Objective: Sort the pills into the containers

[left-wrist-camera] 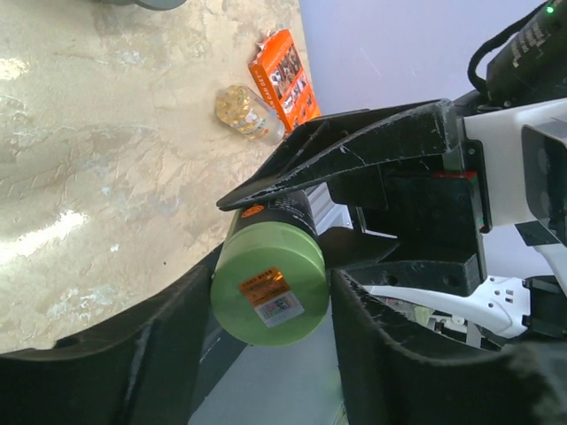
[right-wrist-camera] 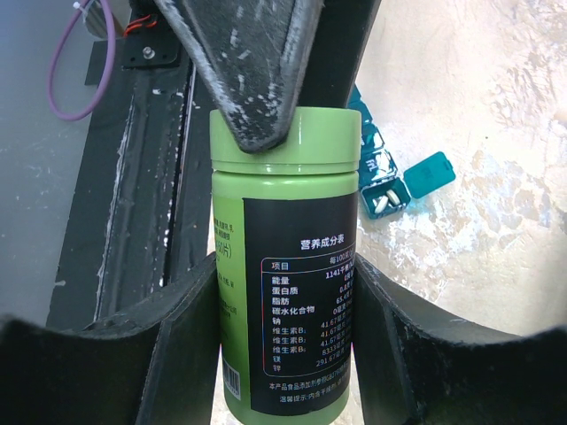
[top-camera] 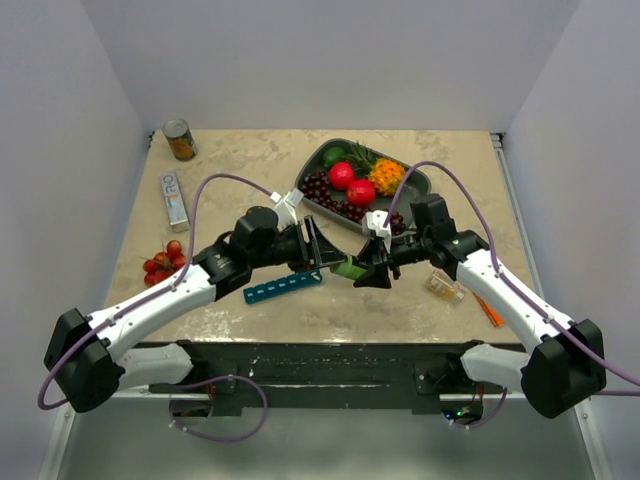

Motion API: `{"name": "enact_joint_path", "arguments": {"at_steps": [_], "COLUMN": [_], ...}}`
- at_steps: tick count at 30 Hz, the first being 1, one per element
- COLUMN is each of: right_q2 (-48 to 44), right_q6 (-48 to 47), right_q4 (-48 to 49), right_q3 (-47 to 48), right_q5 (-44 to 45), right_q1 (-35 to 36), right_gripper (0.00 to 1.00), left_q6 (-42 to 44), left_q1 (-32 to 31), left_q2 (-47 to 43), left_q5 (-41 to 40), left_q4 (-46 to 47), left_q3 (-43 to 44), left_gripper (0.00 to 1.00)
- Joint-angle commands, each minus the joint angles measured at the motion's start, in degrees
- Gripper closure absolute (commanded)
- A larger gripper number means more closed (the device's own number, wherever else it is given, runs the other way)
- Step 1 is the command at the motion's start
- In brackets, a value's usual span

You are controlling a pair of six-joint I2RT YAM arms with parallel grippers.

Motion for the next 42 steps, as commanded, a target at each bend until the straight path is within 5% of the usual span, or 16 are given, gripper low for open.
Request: {"name": "enact_joint_path", "arguments": {"at_steps": [1, 9, 12, 13, 15, 17, 19, 22, 29, 30, 36, 42], "right_q2": [-1.1, -1.2, -1.3, -1.3, -1.5, -1.4, -1.5, -1.6, -1.8, -1.9, -1.8, -1.5], "right_q6": [0.3, 0.4, 0.4, 0.4, 0.3, 0.2, 0.0, -0.2, -0.3, -0.3, -0.4, -0.3], "right_q4": [2.7, 2.6, 2.6, 2.5, 2.5, 2.4, 2.3, 2.2, 2.0, 2.0, 2.2, 2.2], "right_q3": [1.3, 1.3, 1.4, 1.4, 1.3, 1.2, 1.2, 1.2, 1.1, 1.1, 0.9, 1.0], "right_q5": [-0.5, -0.6, -0.8, -0.9, -1.4, -1.8, -2.0, -1.7, -1.6, -1.6, -1.6, -1.5], "right_q1": [0.2, 0.1, 0.1, 0.2, 0.2, 0.2, 0.1, 0.2, 0.1, 0.1, 0.1, 0.1], "right_gripper": [1.0, 1.0, 1.0, 1.0, 1.0, 1.0, 1.0, 1.0, 1.0, 1.0, 1.0, 1.0], "left_q6": [2.0, 8.0, 13.7, 17.8, 21.4, 36.5, 59.8, 69.2, 55.9, 52.8, 32.3, 10.5], "left_q1": [-0.3, -0.2, 1.0, 1.6, 3.2, 3.6, 3.2, 3.2, 3.6, 3.7, 5.4, 5.7], "left_q2": [1.3, 2.4, 2.1, 2.3, 2.8, 3.1, 2.8, 3.1, -5.9, -7.9, -19.4, -12.7], "left_q5": [2.0, 7.1, 16.8, 26.2, 33.5, 40.7, 37.6, 30.3, 17.2, 14.7, 3.5, 0.5], "left_q4": [0.5, 8.5, 22.5, 28.2, 37.7, 33.3, 14.8, 6.2, 22.6, 25.0, 28.5, 6.7], "left_q3": [2.5, 0.6, -3.9, -7.1, -9.8, -8.7, -4.4, -0.9, -6.1, -9.1, -14.8, -6.7], "left_gripper": [0.44, 0.61, 0.86, 0.92, 0.95, 0.96, 0.94, 0.84, 0.22, 0.02, 0.01, 0.01]}}
